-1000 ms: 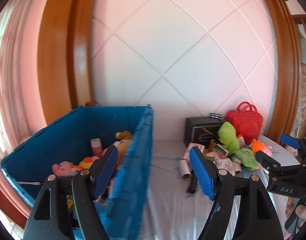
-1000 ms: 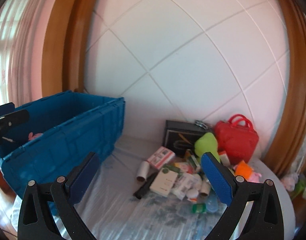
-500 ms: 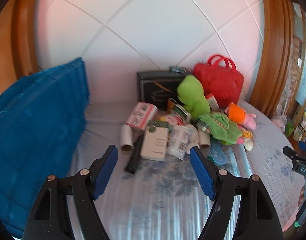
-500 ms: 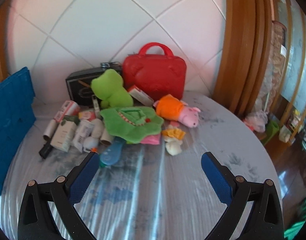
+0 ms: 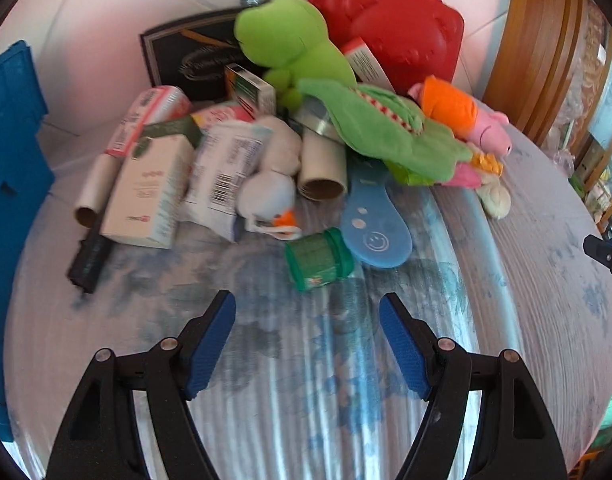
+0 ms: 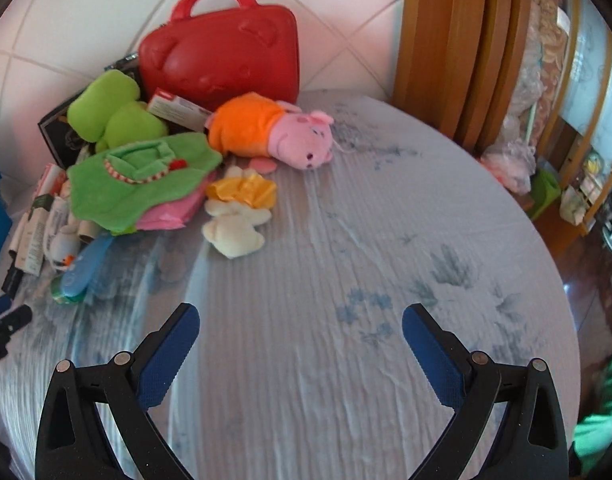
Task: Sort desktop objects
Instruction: 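Grasp the green jar with left gripper while right gripper grasps cream plush toy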
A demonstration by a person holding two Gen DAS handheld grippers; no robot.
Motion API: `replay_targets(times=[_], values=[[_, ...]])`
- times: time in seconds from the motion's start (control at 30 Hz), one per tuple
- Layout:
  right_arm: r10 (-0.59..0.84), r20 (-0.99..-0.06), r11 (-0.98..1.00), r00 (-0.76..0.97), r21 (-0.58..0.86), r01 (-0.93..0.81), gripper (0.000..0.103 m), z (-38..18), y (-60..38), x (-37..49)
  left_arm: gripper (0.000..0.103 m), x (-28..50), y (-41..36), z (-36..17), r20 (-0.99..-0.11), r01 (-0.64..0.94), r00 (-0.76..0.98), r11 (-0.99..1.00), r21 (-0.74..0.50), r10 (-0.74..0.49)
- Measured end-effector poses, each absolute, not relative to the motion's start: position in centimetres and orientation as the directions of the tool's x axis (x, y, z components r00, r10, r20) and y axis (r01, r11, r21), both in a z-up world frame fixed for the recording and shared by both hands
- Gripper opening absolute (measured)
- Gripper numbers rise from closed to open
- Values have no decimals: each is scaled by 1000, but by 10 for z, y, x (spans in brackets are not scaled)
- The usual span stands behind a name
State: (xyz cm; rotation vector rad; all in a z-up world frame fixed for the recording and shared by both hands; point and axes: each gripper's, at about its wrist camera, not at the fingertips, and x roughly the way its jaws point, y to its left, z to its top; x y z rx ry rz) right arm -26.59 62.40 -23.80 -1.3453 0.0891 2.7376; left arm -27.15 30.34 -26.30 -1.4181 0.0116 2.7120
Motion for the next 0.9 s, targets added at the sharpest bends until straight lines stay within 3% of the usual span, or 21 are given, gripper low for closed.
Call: replay_targets(times=[0.3, 0.77, 0.83, 0.9], values=[[-15, -832, -997, -555, 53, -52, 103, -280, 631, -313, 74, -313, 323, -315, -863, -62, -502, -998, -29, 57], [-121, -818, -990, -562, 144, 4, 102, -301, 609, -367, 74, -325, 306, -301, -834, 3, -546, -995, -95, 78], [-124, -816, -989, -565, 147, 5, 99, -300, 607, -370, 67, -334, 312, -309, -848, 24, -530, -998, -53, 32], [-123, -813, -990, -570, 142, 11, 91, -299, 604, -374, 50, -340, 309, -319, -866, 49, -500, -998, -27, -1]])
